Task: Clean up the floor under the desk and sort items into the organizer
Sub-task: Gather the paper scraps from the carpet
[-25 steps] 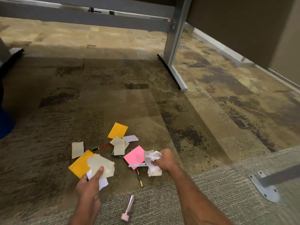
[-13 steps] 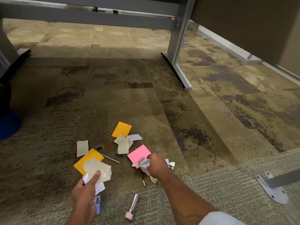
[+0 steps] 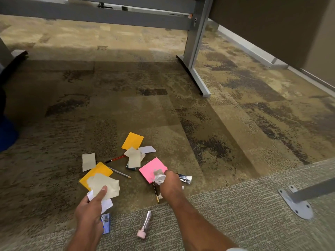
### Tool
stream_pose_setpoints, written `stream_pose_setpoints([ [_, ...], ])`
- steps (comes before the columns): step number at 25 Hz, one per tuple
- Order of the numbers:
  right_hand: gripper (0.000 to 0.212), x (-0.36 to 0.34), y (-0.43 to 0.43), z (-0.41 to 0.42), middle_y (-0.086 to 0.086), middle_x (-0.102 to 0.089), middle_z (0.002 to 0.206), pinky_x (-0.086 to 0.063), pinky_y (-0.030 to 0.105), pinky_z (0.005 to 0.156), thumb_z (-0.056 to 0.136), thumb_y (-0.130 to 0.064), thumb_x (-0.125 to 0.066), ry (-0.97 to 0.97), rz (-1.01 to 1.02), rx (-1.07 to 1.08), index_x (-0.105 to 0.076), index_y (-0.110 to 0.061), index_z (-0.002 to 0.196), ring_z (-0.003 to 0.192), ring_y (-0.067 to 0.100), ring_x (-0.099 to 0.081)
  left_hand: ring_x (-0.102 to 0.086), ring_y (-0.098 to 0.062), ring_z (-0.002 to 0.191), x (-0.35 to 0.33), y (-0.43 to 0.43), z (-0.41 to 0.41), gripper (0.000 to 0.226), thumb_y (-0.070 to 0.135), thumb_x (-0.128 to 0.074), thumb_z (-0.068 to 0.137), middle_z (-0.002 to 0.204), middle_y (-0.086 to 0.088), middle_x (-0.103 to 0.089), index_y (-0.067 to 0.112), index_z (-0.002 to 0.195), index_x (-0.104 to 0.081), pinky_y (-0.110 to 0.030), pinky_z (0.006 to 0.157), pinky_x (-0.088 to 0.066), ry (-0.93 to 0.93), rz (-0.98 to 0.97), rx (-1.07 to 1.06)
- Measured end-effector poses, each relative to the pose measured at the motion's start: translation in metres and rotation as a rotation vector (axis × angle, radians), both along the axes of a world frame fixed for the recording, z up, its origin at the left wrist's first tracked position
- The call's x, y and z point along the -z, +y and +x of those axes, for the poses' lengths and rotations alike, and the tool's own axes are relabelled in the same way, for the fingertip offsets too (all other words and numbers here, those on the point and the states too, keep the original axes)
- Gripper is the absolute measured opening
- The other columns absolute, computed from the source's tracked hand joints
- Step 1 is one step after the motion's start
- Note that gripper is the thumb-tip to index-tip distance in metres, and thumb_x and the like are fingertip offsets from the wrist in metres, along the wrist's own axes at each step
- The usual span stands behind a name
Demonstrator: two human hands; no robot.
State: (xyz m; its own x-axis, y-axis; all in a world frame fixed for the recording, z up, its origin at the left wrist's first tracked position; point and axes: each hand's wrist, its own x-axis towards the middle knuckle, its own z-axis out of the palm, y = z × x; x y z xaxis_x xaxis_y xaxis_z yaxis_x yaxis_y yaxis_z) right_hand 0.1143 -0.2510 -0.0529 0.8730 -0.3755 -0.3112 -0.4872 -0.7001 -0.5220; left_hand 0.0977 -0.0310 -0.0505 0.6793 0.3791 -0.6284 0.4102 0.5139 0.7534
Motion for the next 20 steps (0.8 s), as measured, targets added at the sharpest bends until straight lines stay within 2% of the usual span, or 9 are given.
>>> stream_pose_setpoints([
  [2, 0.018, -0.003, 0.009, -0.006, 0.014, -0.073, 0.098, -0.050, 0.032, 0.070, 0.087, -0.019, -0.065, -0.106, 0.127, 0.182, -0.069, -0.009, 0.101, 0.089, 0.030, -0.067, -0.066, -0.029, 0.098, -0.009, -0.008, -0.002, 0.046, 0.012, -0.074, 0.086, 0.126, -0.014, -0.067, 0.007, 0.130, -0.061, -0.039, 0.090, -0.051, -0.001, 0.015, 0.009],
  [5, 0.018, -0.021, 0.027, -0.021, 0.009, -0.073, 0.093, -0.048, 0.027, 0.062, 0.083, -0.004, -0.066, -0.155, 0.329, 0.319, -0.071, -0.010, 0.099, 0.077, 0.021, -0.065, -0.063, -0.017, 0.077, -0.022, -0.015, -0.017, 0.037, 0.007, -0.070, 0.089, 0.111, -0.012, -0.065, 0.004, 0.125, -0.061, -0.033, 0.071, -0.052, -0.018, 0.048, -0.017],
  [8, 0.018, -0.050, 0.042, -0.048, 0.005, -0.073, 0.085, -0.053, 0.030, 0.061, 0.080, -0.001, -0.068, -0.168, 0.454, 0.362, -0.071, -0.013, 0.093, 0.076, 0.021, -0.069, -0.062, -0.014, 0.076, -0.033, -0.012, -0.045, 0.032, 0.009, -0.070, 0.090, 0.107, -0.009, -0.065, 0.007, 0.120, -0.061, -0.030, 0.068, -0.050, 0.003, 0.111, -0.049],
  [10, 0.016, -0.079, 0.053, -0.071, 0.001, -0.071, 0.078, -0.052, 0.028, 0.057, 0.081, -0.001, -0.067, -0.155, 0.471, 0.310, -0.068, -0.017, 0.085, 0.072, 0.019, -0.068, -0.064, -0.021, 0.082, -0.049, -0.005, -0.063, 0.027, 0.012, -0.071, 0.089, 0.107, -0.009, -0.067, 0.011, 0.115, -0.063, -0.029, 0.068, -0.050, 0.015, 0.139, -0.080],
  [11, 0.018, -0.098, 0.061, -0.083, -0.002, -0.069, 0.076, -0.049, 0.022, 0.053, 0.082, 0.000, -0.066, -0.142, 0.483, 0.275, -0.066, -0.019, 0.082, 0.068, 0.015, -0.066, -0.065, -0.024, 0.087, -0.062, -0.001, -0.071, 0.027, 0.013, -0.072, 0.088, 0.108, -0.009, -0.068, 0.012, 0.114, -0.064, -0.030, 0.072, -0.052, 0.022, 0.151, -0.088],
  [14, 0.023, -0.157, 0.085, -0.114, -0.007, -0.066, 0.076, -0.043, 0.010, 0.050, 0.083, 0.002, -0.065, -0.129, 0.518, 0.168, -0.065, -0.020, 0.086, 0.064, 0.007, -0.059, -0.066, -0.025, 0.089, -0.113, 0.013, -0.093, 0.029, 0.014, -0.074, 0.086, 0.104, -0.009, -0.069, 0.010, 0.113, -0.065, -0.030, 0.072, -0.052, 0.050, 0.197, -0.102],
  [18, 0.032, -0.257, 0.135, -0.135, -0.009, -0.060, 0.070, -0.040, 0.011, 0.049, 0.084, 0.003, -0.062, -0.034, 0.545, 0.052, -0.055, -0.027, 0.075, 0.057, -0.003, -0.052, -0.067, -0.021, 0.083, -0.224, 0.054, -0.121, 0.025, 0.014, -0.076, 0.085, 0.097, -0.007, -0.071, 0.008, 0.107, -0.067, -0.027, 0.066, -0.051, 0.046, 0.260, -0.070],
  [20, 0.035, -0.349, 0.186, -0.144, -0.009, -0.055, 0.064, -0.037, 0.011, 0.047, 0.083, 0.003, -0.061, 0.036, 0.541, -0.053, -0.050, -0.027, 0.069, 0.049, -0.006, -0.047, -0.066, -0.019, 0.081, -0.320, 0.107, -0.138, 0.021, 0.013, -0.076, 0.084, 0.092, -0.005, -0.071, 0.009, 0.103, -0.067, -0.027, 0.064, -0.051, 0.069, 0.294, -0.119],
])
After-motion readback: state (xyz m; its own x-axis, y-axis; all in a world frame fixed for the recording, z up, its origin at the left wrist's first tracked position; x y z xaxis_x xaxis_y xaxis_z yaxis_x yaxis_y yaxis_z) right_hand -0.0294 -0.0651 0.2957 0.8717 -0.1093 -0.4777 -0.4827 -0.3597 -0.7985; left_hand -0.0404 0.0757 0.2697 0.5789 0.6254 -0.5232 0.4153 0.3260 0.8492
